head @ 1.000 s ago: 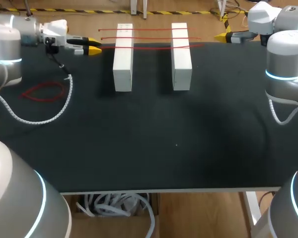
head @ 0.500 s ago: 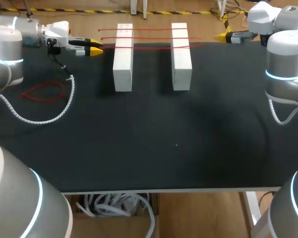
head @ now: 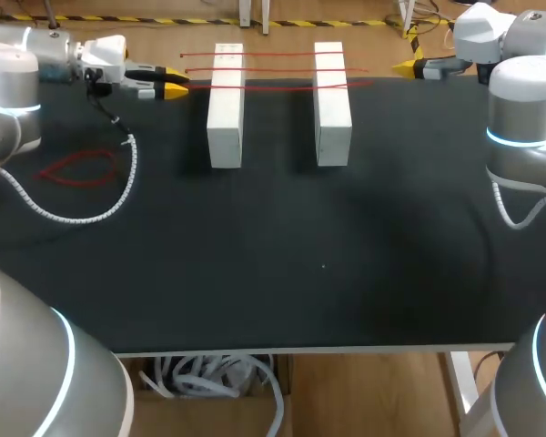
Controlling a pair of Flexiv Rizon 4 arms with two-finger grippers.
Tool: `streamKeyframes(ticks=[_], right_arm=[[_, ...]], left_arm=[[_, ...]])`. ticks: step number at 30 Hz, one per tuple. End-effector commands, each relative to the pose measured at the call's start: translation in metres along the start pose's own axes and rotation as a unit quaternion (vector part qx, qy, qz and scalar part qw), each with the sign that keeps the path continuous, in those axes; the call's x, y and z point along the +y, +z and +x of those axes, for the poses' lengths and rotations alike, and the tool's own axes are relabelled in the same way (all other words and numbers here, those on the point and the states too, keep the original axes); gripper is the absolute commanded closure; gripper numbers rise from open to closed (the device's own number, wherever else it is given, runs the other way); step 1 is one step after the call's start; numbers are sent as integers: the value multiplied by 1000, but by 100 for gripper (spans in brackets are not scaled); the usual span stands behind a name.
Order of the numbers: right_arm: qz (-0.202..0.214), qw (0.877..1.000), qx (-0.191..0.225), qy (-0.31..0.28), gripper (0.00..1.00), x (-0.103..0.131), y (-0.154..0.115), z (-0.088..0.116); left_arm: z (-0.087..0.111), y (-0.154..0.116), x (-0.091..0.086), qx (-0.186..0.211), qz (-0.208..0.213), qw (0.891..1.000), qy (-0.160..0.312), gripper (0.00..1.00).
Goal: Grab the tape and strap the tape.
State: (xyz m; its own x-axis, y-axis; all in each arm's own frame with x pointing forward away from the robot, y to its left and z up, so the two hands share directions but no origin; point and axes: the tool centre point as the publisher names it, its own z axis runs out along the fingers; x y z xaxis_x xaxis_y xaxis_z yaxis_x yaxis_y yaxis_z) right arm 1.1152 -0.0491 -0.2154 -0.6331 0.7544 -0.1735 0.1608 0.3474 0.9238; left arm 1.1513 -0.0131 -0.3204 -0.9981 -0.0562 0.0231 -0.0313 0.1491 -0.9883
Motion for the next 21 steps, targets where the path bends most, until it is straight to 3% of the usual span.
streamKeyframes(ticks=[1, 21], right_arm=[[0, 1000, 0, 0, 0, 0, 0, 0], [0, 1000, 0, 0, 0, 0, 0, 0]], left_arm=[[-3, 1, 4, 9, 3, 1000, 0, 79], [-2, 4, 7, 13, 2, 1000, -2, 80]])
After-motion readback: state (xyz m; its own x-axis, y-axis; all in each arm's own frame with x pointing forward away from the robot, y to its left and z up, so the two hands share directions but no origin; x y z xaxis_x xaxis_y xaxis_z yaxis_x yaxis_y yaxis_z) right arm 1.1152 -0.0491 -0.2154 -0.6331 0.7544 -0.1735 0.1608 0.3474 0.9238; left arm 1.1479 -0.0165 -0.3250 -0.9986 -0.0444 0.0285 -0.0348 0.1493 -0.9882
